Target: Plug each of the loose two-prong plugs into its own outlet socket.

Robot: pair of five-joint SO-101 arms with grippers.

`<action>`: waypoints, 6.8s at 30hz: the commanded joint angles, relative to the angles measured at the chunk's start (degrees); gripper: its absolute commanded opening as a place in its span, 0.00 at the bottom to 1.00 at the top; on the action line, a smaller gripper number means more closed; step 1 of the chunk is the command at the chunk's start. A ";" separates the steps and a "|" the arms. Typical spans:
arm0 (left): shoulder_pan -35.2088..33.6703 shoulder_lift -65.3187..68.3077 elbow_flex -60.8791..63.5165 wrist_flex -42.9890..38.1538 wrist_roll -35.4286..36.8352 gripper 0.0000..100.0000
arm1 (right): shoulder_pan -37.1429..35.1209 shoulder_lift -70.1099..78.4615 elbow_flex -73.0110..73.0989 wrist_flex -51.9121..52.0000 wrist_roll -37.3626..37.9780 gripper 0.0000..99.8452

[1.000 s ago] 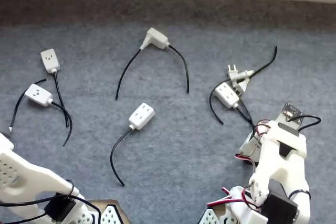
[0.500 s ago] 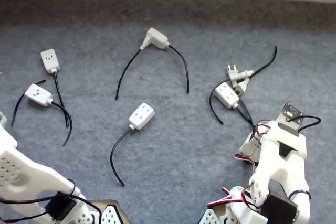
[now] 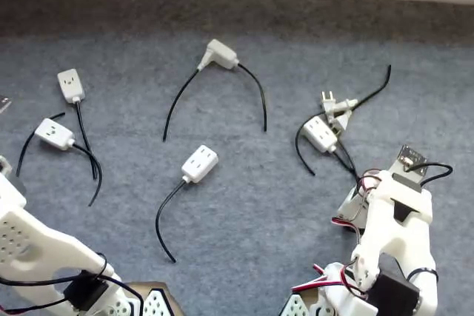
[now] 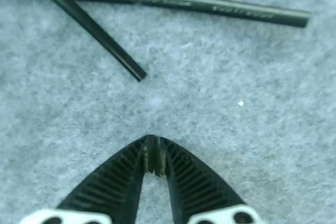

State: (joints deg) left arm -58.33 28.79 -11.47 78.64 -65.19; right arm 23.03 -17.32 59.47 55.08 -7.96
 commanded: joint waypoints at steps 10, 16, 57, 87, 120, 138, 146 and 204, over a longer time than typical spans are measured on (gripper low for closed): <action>-1.63 -0.57 5.41 -1.85 -2.55 0.20 | -0.31 0.40 0.22 -1.36 -0.35 0.01; -2.68 -0.57 5.41 -7.30 -2.55 0.20 | -0.22 0.40 0.22 -1.36 -0.35 0.01; -8.75 5.32 -20.09 3.87 -15.03 0.20 | -0.40 0.40 0.04 -1.36 3.52 0.01; -3.91 15.69 -28.00 3.87 -12.04 0.20 | -0.40 0.40 0.13 -1.36 3.52 0.01; 3.38 11.38 -27.65 21.89 -1.67 0.20 | -0.40 0.40 0.04 -1.36 3.52 0.01; 3.82 -22.46 12.97 4.13 -6.33 0.20 | -0.40 0.40 0.13 -1.36 3.60 0.01; 2.86 -19.21 19.47 -2.81 -8.26 0.20 | -0.40 0.40 0.13 -1.36 3.60 0.01; 7.16 -10.33 20.88 6.33 -0.44 0.20 | -0.48 0.40 0.13 -1.36 3.60 0.01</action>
State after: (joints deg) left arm -48.66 18.59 8.84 86.46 -65.89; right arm 22.95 -17.32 59.47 55.08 -5.05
